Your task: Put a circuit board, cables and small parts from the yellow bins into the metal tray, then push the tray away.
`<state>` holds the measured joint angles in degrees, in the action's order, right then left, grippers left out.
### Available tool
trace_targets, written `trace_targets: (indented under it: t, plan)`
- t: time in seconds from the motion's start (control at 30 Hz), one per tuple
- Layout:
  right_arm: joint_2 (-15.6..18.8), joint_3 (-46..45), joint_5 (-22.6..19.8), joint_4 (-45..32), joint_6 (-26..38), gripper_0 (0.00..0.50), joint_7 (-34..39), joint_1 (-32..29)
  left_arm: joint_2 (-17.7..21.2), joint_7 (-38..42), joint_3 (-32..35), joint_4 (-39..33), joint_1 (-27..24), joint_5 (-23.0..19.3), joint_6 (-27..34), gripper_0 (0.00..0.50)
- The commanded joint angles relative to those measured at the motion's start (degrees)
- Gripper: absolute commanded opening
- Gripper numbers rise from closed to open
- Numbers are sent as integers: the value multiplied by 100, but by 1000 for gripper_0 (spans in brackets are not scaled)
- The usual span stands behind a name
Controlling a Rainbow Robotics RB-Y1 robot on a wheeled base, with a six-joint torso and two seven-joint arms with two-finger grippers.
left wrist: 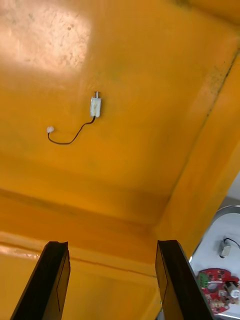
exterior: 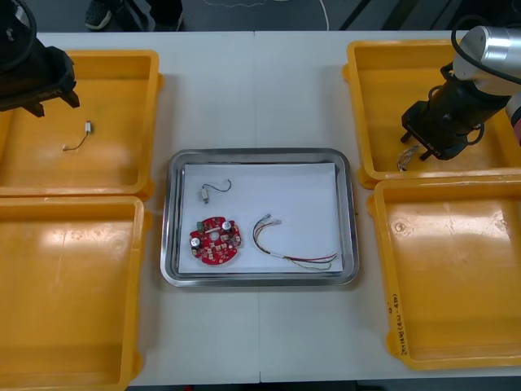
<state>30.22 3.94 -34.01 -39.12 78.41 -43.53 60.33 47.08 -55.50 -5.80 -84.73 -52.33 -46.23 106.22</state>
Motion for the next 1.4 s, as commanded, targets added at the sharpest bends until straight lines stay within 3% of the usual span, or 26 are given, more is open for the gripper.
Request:
trace_targets:
  t: [0.03, 0.13, 0.2, 0.23, 0.27, 0.3, 0.4, 0.43, 0.47, 0.53, 0.93, 1.1, 1.4]
  plan:
    - [133, 257, -97, 1, -151, 473, -182, 137, 275, -373, 131, 360, -295, 35, -532, 500]
    - [133, 310, -106, 1, -221, 466, -164, 111, 266, -620, 87, 606, -295, 26, -822, 500]
    - [133, 310, -97, 1, -230, 419, -164, 102, 266, -787, 17, 756, -295, 17, -998, 500]
    - [133, 301, -89, 1, -230, 419, -156, 102, 266, -918, -36, 844, -295, 17, -1129, 500]
    - [133, 301, -89, 1, -230, 375, -156, 93, 266, -997, -80, 914, -295, 17, -1208, 500]
    - [133, 301, -89, 1, -221, 375, -156, 93, 266, -1103, -132, 1020, -304, 17, -1314, 500]
    - [133, 310, -89, 9, -230, 197, -156, 67, 266, -1331, -282, 1213, -304, 8, -1578, 500]
    - [133, 310, -89, 1, -230, 197, -156, 58, 266, -1428, -361, 1310, -304, 8, -1709, 500]
    - [133, 301, -89, 1, -221, 67, -164, 41, 266, -1507, -422, 1389, -304, 0, -1824, 500]
    - [133, 310, -80, 1, -230, 0, -182, 14, 266, -1578, -545, 1485, -321, -18, -1991, 500]
    - [159, 230, -132, 1, -203, 0, -217, 14, 266, -1727, -1125, 1925, -330, -106, -2852, 500]
    - [230, 169, -115, -70, 113, 0, -393, 172, 266, -1841, -1372, 2162, -348, -211, -3204, 500]
    - [379, 63, -124, -826, 878, 0, -1632, 199, 64, -1991, -1846, 3067, -761, -405, -3529, 500]
